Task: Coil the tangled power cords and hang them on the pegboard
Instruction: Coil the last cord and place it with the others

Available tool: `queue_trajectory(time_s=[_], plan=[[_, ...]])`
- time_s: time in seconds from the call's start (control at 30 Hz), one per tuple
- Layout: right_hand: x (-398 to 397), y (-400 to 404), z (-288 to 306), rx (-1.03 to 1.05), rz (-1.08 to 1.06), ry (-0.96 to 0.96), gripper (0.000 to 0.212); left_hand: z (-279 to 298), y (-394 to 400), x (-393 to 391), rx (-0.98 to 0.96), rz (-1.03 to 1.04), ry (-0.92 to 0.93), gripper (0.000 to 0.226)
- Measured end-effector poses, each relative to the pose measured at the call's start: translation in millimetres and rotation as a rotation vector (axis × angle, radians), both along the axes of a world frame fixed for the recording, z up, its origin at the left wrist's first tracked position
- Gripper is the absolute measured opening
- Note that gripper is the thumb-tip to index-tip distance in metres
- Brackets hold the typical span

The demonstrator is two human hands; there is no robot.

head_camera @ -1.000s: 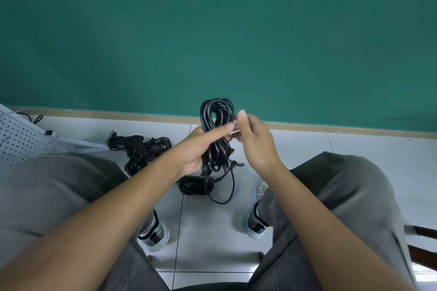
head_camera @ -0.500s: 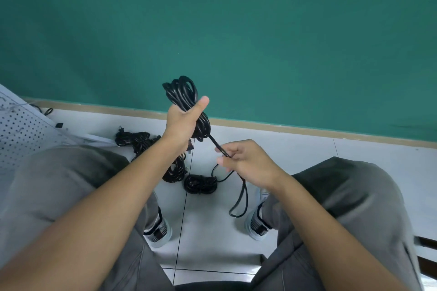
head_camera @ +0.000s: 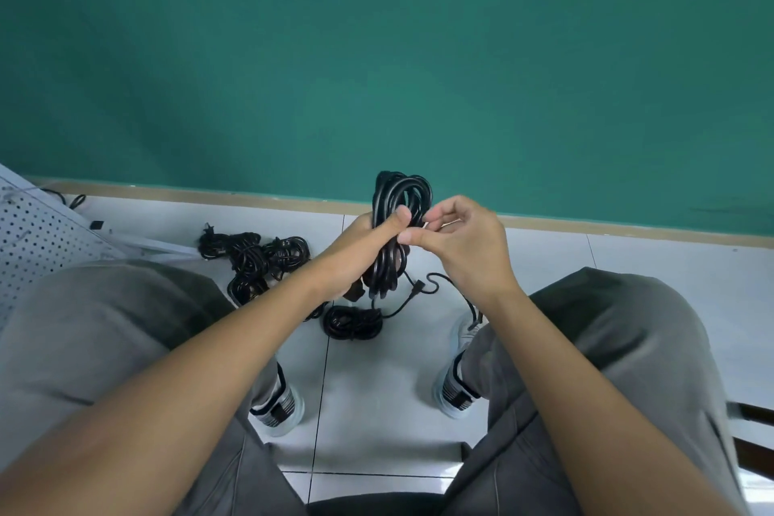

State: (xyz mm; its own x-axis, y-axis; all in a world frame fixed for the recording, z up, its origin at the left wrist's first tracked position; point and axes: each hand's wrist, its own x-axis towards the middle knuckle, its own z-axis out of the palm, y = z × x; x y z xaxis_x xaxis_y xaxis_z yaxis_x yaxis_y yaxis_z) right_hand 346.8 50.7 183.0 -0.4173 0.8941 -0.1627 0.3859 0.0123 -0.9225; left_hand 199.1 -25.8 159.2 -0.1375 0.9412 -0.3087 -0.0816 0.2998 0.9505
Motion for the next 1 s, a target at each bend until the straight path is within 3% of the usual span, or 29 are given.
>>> queue_trajectory(time_s=[0.1,0.2,0.33,0.43,0.53,0.63,0.8,1.0], plan=[[1,-2,-2,0.038,-0.047,0.013,0.038,1,1,-5,-0.036,-0.095,-0.222,0.057],[4,1,-3,0.025,0.017,0.030,0.026,3,2,-8,-0.018,-0.091,-0.284,0.008],[6,2,-11,0.072,0.149,-0.102,0.006,6,6,-19,0.002,-0.001,-0.408,0.003],[8,2,-19,0.089,0.096,-0.159,0.014,4,9,-32,-0.066,0.075,-0.333,0.020],[8,4,-12,-0.026,-0.047,0.021,0.017,6,8,-32,-0.134,0.102,-0.110,0.043],[5,2,-3,-0.151,-0.107,0.236,0.014,7,8,-24,-0.076,0.019,-0.028,0.039],[0,-1,-1,-0.209,-0.274,0.357,0.012,9,5,-3,-0.038,-0.130,-0.060,0.052],[0,0,3,-0.289,-0.332,0.423,0.016,8,0,10,-0.097,-0.136,-0.150,0.032]])
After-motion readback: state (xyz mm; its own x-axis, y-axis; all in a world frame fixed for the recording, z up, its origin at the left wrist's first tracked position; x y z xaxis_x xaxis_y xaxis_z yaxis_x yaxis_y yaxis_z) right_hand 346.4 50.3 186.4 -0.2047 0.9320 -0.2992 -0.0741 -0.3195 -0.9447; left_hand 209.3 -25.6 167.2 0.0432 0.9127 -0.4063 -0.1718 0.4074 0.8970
